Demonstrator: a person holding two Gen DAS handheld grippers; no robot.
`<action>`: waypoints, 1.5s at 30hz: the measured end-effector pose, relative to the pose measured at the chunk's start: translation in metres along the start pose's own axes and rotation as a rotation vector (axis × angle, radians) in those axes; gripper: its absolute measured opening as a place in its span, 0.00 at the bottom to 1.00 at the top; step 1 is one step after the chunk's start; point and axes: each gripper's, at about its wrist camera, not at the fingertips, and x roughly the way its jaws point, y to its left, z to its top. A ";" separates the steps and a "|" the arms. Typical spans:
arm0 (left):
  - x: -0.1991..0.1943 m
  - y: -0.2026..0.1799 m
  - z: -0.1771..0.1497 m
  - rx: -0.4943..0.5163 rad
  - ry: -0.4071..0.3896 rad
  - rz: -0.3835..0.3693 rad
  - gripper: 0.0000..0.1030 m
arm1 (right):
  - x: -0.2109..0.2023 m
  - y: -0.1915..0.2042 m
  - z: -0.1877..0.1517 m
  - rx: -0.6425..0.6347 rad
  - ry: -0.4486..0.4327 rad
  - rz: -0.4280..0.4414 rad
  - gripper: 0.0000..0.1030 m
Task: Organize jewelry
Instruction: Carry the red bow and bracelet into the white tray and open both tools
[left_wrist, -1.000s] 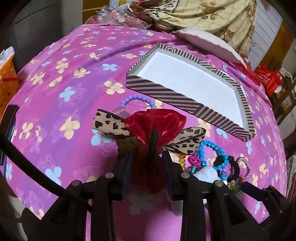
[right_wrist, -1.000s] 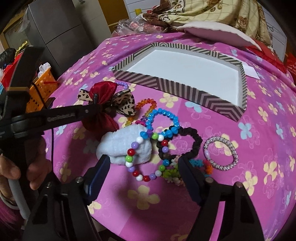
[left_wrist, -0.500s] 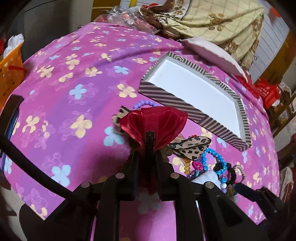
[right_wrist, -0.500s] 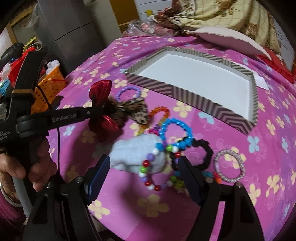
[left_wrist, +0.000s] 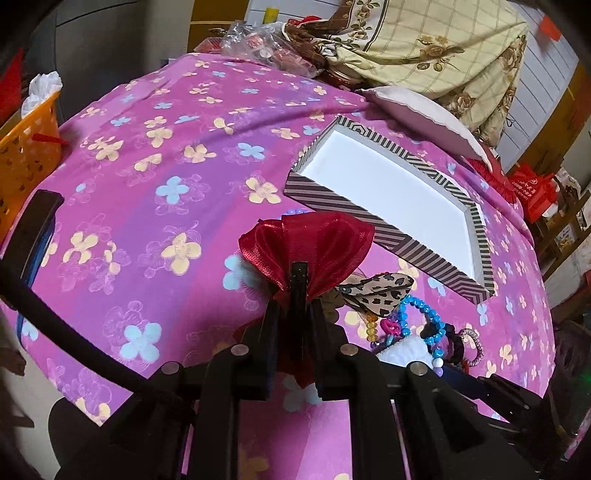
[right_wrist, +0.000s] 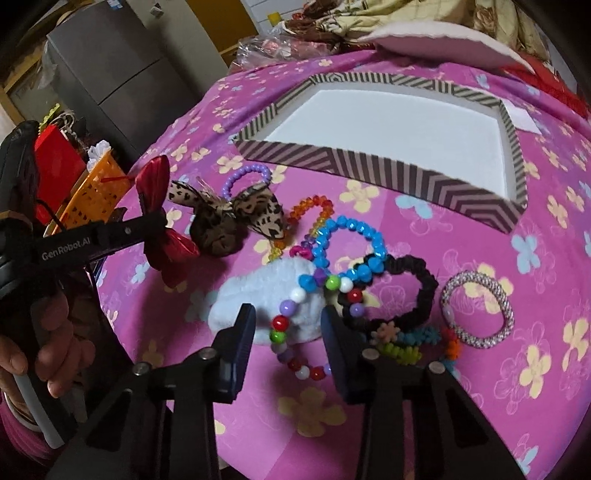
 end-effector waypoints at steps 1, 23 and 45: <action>-0.002 0.000 0.000 0.000 -0.001 0.000 0.34 | -0.001 0.001 0.001 -0.004 -0.005 -0.002 0.37; -0.031 -0.015 0.013 0.032 -0.041 -0.002 0.34 | -0.075 -0.014 0.031 0.034 -0.177 0.105 0.10; 0.061 -0.057 0.136 0.034 -0.008 -0.013 0.34 | -0.017 -0.056 0.149 0.113 -0.191 0.001 0.10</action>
